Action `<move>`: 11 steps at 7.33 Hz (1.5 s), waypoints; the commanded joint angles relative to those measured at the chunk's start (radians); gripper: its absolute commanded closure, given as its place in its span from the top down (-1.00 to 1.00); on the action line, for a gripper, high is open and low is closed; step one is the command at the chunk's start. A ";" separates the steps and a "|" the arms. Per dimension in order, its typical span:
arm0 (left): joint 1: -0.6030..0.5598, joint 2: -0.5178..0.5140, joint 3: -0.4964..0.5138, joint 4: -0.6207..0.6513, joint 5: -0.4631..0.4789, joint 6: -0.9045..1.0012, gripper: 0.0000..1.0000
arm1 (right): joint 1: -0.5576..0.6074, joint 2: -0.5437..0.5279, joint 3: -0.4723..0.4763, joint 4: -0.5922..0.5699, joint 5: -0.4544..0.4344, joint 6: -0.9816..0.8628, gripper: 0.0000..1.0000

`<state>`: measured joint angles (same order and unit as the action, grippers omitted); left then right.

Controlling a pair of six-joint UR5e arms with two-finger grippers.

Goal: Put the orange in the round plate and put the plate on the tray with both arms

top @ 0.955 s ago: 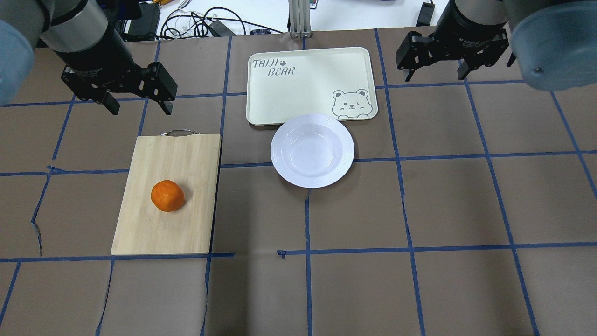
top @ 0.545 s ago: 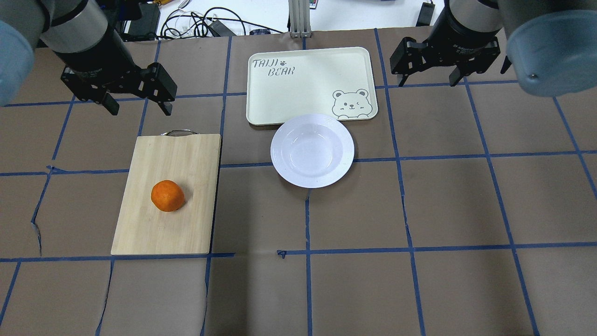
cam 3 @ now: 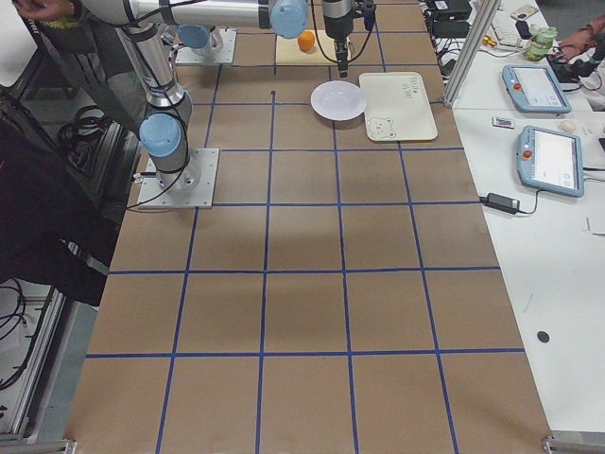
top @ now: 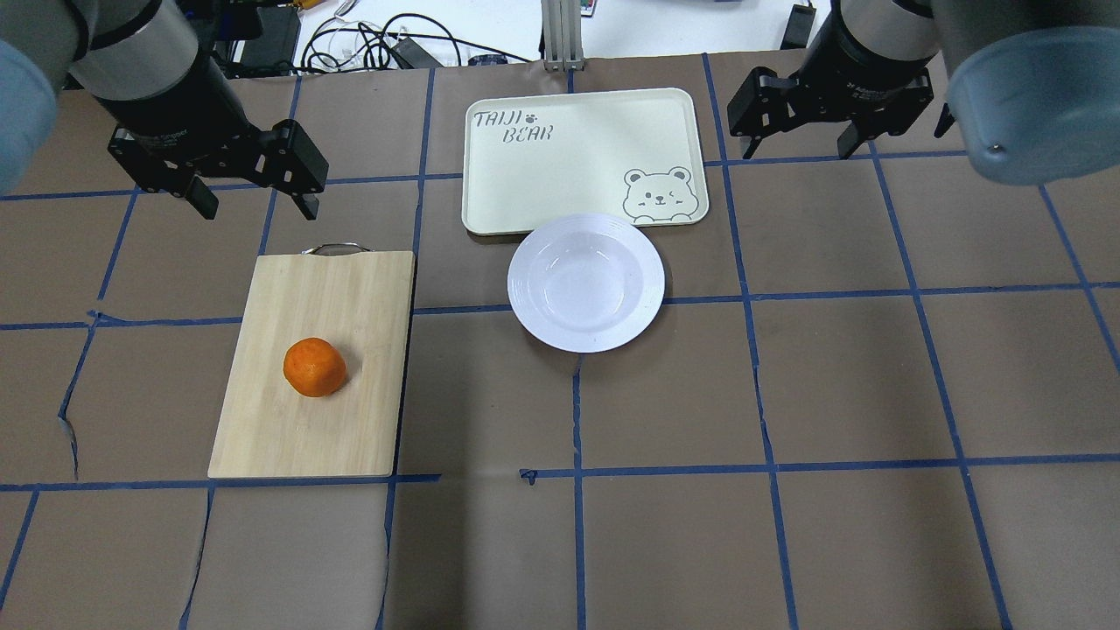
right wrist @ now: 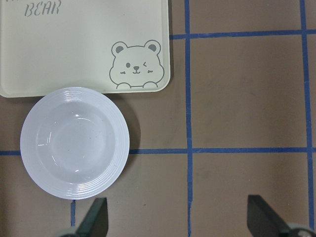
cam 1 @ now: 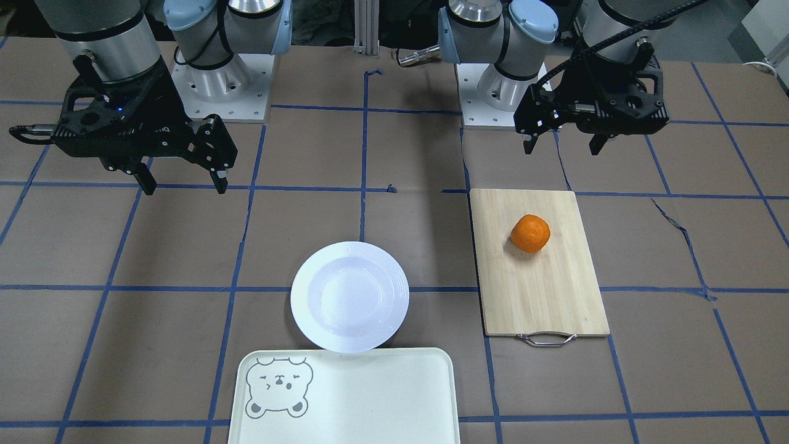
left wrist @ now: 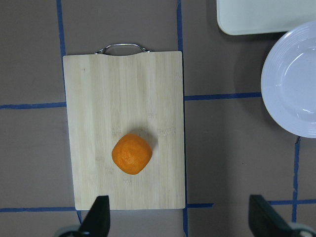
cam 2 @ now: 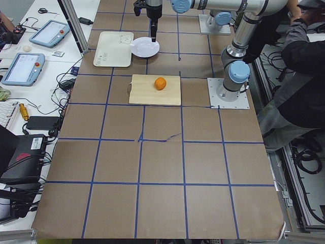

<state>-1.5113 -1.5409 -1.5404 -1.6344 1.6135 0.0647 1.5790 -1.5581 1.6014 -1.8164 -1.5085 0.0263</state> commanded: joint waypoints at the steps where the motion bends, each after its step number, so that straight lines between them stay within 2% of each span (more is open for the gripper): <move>1: 0.069 -0.001 -0.015 -0.005 -0.003 -0.014 1.00 | -0.001 -0.002 0.000 0.014 -0.006 0.001 1.00; 3: 0.083 -0.025 -0.106 0.016 -0.004 -0.133 1.00 | 0.001 -0.013 0.000 0.087 -0.007 -0.002 1.00; 5: 0.127 -0.059 -0.226 0.124 -0.004 -0.225 1.00 | 0.003 -0.030 0.002 0.095 -0.009 -0.026 1.00; 7: 0.148 -0.102 -0.375 0.317 -0.009 -0.423 1.00 | -0.001 -0.033 0.012 0.115 -0.010 -0.029 1.00; 8: 0.148 -0.126 -0.429 0.353 -0.009 -0.425 1.00 | 0.007 -0.033 0.012 0.115 -0.006 -0.026 1.00; 11: 0.148 -0.188 -0.472 0.470 -0.009 -0.427 1.00 | 0.003 -0.031 0.014 0.112 -0.002 -0.026 1.00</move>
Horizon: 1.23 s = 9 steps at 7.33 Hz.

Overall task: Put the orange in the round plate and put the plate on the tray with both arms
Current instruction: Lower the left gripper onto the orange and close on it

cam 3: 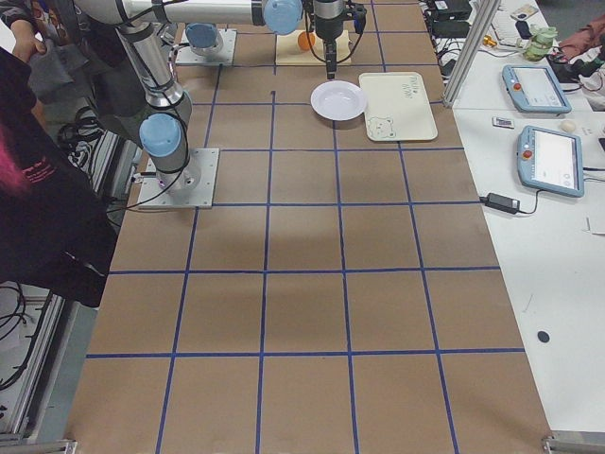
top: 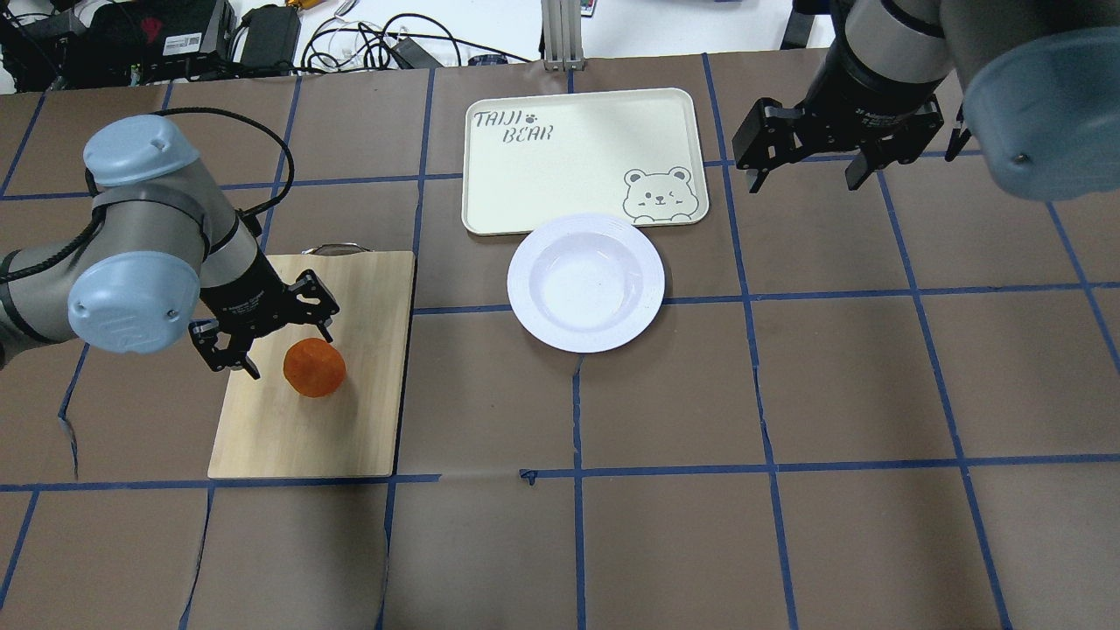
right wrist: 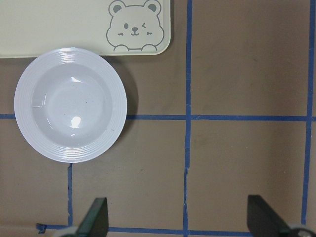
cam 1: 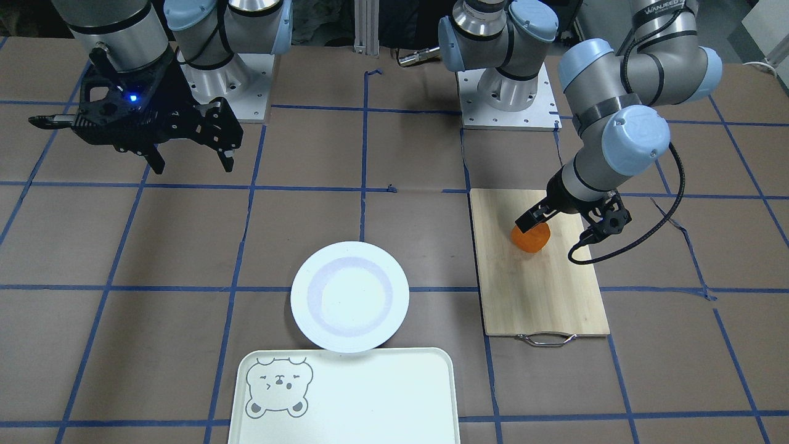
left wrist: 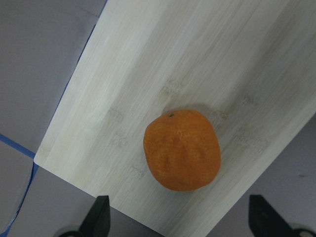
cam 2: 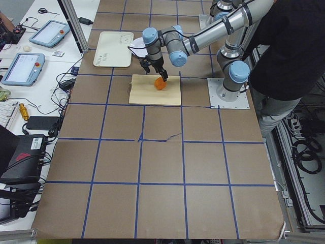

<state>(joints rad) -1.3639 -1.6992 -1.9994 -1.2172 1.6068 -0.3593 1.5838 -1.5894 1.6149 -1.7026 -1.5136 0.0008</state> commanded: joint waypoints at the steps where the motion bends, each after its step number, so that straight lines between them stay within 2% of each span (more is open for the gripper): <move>1: 0.000 -0.058 -0.013 0.065 0.002 0.000 1.00 | 0.001 0.000 0.000 -0.002 0.003 -0.001 1.00; 2: 0.000 -0.077 -0.013 0.070 0.004 0.002 1.00 | 0.004 0.000 0.000 -0.003 0.004 0.008 1.00; 4: -0.001 -0.092 -0.031 0.110 0.002 0.002 0.88 | 0.002 0.000 0.000 -0.003 0.004 0.001 1.00; 5: -0.001 -0.094 -0.036 0.120 -0.001 0.005 0.54 | 0.002 0.000 0.000 -0.005 0.004 -0.001 1.00; 6: -0.001 -0.094 -0.036 0.130 -0.008 0.003 -0.02 | -0.001 0.000 0.000 -0.003 0.004 -0.004 1.00; 7: 0.000 -0.094 -0.032 0.139 -0.008 0.005 -0.42 | -0.001 0.000 0.005 -0.003 0.004 -0.004 1.00; 8: -0.001 -0.094 -0.022 0.143 -0.008 0.014 -0.94 | -0.002 0.000 0.008 -0.005 0.004 -0.004 1.00; 9: -0.007 -0.095 -0.007 0.151 -0.010 0.026 -1.00 | -0.002 0.000 0.008 -0.005 0.001 -0.004 1.00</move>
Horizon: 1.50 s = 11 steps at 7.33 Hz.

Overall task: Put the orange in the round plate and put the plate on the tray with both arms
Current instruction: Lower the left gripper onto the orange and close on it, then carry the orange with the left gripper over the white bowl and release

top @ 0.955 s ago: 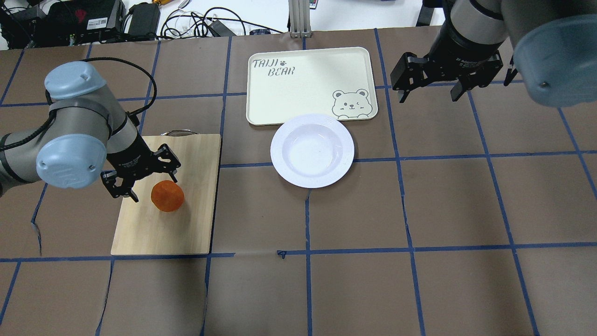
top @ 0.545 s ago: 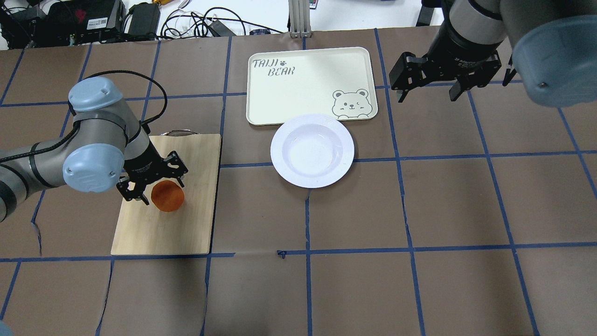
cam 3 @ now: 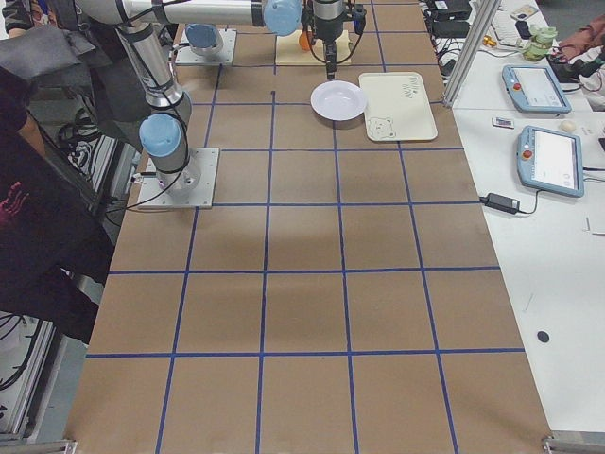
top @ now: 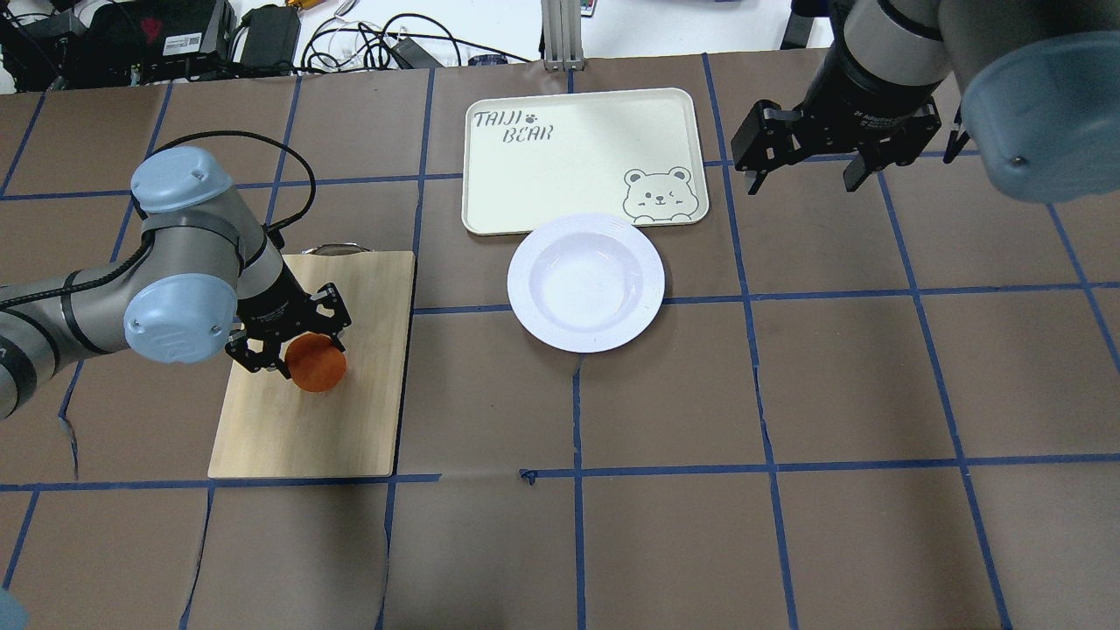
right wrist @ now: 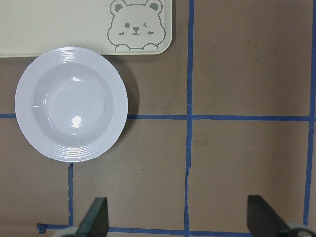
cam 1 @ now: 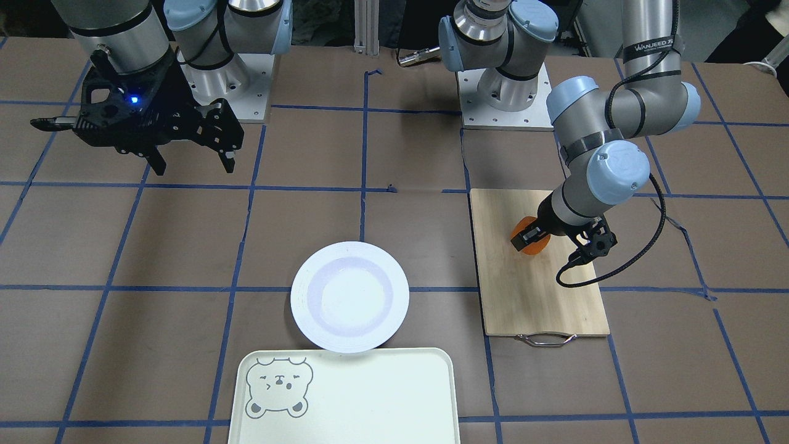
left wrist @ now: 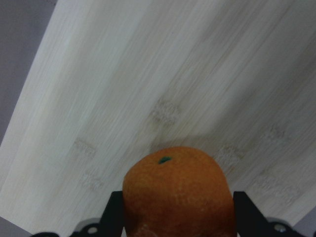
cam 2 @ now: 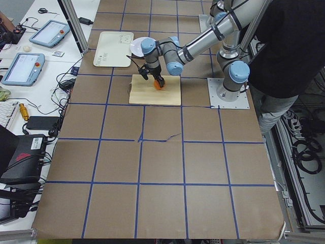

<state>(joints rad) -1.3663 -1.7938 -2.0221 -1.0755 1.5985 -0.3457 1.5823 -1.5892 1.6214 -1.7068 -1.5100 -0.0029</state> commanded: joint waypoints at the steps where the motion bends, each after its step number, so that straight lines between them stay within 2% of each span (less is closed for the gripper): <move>1: -0.016 -0.007 0.069 0.022 -0.049 -0.001 -1.00 | -0.001 -0.002 0.002 -0.001 -0.006 -0.002 1.00; 2: -0.034 -0.015 0.124 0.020 -0.137 -0.028 -1.00 | -0.002 -0.002 0.002 -0.001 -0.007 -0.003 1.00; 3: -0.063 -0.038 0.182 0.022 -0.146 -0.088 -1.00 | -0.002 -0.002 0.002 -0.001 -0.007 -0.003 1.00; 5: -0.198 -0.105 0.293 0.023 -0.167 -0.291 -1.00 | -0.001 -0.002 0.003 -0.002 -0.006 -0.003 1.00; 6: -0.271 -0.143 0.328 0.072 -0.193 -0.412 -1.00 | -0.001 -0.002 0.002 -0.002 -0.004 -0.003 1.00; 9: -0.439 -0.283 0.353 0.318 -0.225 -0.715 -1.00 | -0.002 0.000 0.003 -0.001 -0.006 -0.003 1.00; 10: -0.486 -0.324 0.396 0.330 -0.268 -0.830 -1.00 | -0.002 0.000 0.003 -0.001 -0.006 -0.003 1.00; 11: -0.520 -0.350 0.417 0.327 -0.270 -0.886 -1.00 | -0.002 0.000 0.003 -0.001 -0.006 -0.003 1.00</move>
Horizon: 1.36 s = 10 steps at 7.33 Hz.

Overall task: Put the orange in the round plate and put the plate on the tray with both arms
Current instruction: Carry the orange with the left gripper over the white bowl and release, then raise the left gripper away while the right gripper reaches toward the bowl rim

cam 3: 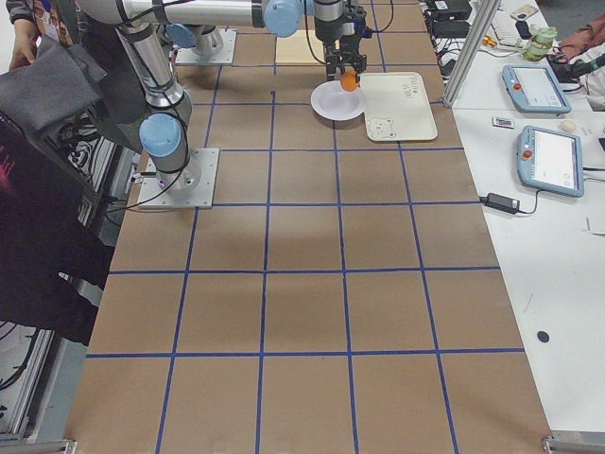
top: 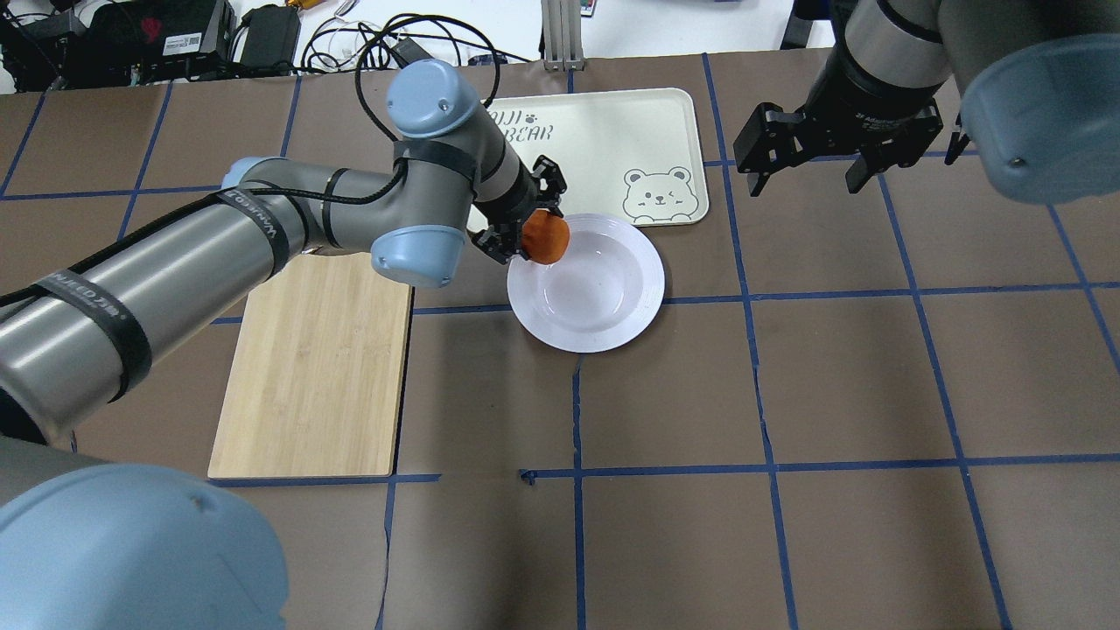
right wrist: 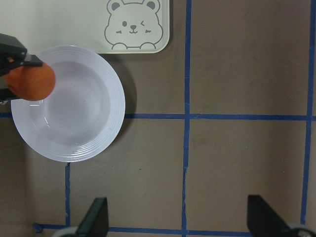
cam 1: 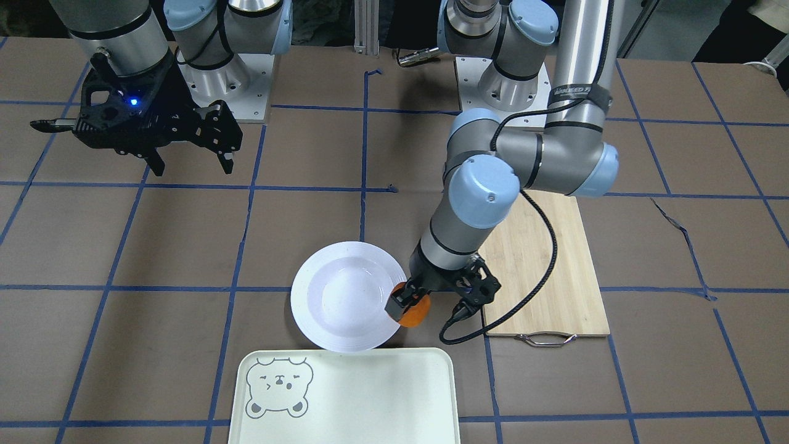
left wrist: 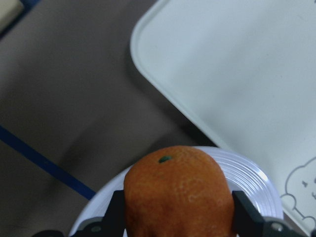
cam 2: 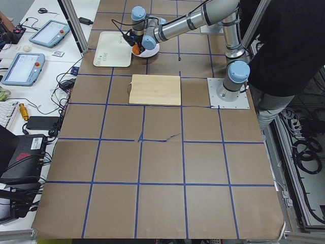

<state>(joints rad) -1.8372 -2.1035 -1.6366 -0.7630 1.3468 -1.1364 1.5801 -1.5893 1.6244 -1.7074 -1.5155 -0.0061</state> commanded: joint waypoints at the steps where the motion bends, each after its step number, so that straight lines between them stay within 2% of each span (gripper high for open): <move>1: -0.060 -0.053 0.027 0.007 -0.017 -0.082 -0.95 | 0.000 0.000 0.000 0.000 -0.002 0.003 1.00; 2: -0.065 -0.053 0.023 -0.005 -0.011 -0.077 0.13 | 0.000 0.000 -0.001 0.000 -0.002 0.001 1.00; 3: -0.065 -0.047 0.024 -0.057 -0.008 -0.057 0.99 | -0.002 0.000 0.000 0.002 -0.003 0.000 1.00; 5: -0.048 0.003 0.041 -0.168 0.000 0.072 1.00 | -0.002 0.000 -0.001 0.000 -0.005 0.000 1.00; 7: 0.036 0.069 0.079 -0.290 0.006 0.221 1.00 | -0.002 -0.001 -0.001 0.003 -0.003 0.006 1.00; 8: 0.064 0.120 0.095 -0.415 0.035 0.347 1.00 | -0.003 0.003 0.002 0.014 0.012 0.005 1.00; 10: 0.087 0.245 0.093 -0.585 0.191 0.615 1.00 | -0.003 0.008 0.009 0.014 0.032 0.015 1.00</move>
<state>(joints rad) -1.7657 -1.9343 -1.5449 -1.2418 1.4531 -0.6815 1.5772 -1.5856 1.6295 -1.6938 -1.4989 0.0023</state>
